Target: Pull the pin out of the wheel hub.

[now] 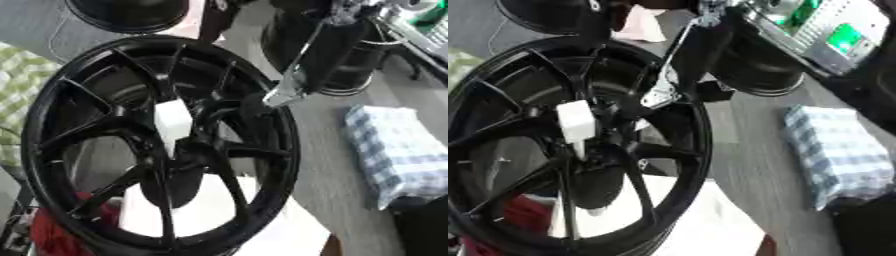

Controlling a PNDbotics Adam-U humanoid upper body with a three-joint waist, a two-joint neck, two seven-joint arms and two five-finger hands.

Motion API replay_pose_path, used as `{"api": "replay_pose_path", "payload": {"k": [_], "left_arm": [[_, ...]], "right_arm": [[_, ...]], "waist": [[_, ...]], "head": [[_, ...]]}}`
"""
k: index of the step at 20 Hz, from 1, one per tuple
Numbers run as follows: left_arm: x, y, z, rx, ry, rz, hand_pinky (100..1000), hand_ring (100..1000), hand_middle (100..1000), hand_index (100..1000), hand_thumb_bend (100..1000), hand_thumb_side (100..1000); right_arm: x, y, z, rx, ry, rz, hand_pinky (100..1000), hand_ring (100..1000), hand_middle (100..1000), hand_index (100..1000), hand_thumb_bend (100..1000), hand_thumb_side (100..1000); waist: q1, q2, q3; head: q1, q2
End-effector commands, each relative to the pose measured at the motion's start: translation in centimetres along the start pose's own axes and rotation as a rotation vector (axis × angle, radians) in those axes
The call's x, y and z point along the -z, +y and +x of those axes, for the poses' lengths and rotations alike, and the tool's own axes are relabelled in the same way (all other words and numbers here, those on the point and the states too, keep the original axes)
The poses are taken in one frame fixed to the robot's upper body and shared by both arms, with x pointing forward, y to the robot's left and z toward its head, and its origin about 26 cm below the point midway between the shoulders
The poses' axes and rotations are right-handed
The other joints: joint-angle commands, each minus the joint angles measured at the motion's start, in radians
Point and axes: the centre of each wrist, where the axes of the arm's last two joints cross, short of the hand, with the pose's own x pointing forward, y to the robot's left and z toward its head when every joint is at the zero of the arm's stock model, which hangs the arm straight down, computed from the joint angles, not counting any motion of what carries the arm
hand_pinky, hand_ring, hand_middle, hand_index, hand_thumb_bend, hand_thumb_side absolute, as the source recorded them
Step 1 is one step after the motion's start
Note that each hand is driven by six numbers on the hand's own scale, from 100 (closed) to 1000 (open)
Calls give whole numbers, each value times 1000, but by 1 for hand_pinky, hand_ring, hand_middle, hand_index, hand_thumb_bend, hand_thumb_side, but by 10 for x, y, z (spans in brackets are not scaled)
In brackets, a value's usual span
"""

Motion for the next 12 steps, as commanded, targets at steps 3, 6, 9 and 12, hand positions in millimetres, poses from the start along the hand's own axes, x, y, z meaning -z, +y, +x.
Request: {"api": "replay_pose_path", "payload": {"k": [3,6,9,12], "left_arm": [[5,2,8,25,-23,-27,858,647,585,783,100,776],[4,2,8,27,-21,-28,858,646,585,783,100,777],[4,2,8,30,-18,-30,859,646,585,783,100,778],[4,2,8,35,-20,-33,859,646,585,783,100,778]], "right_arm": [[-2,-13,13,30,15,66,756,742,669,728,523,189],[1,-17,18,29,29,70,756,742,670,729,526,185],[5,-18,22,25,45,68,755,742,671,730,523,176],[10,-18,26,29,70,60,754,743,674,731,523,163]], "waist": [[7,-21,-3],[5,-21,-5],[2,-19,-6],[-3,-14,-6]], "head": [[2,3],[3,6],[3,11],[3,24]]}}
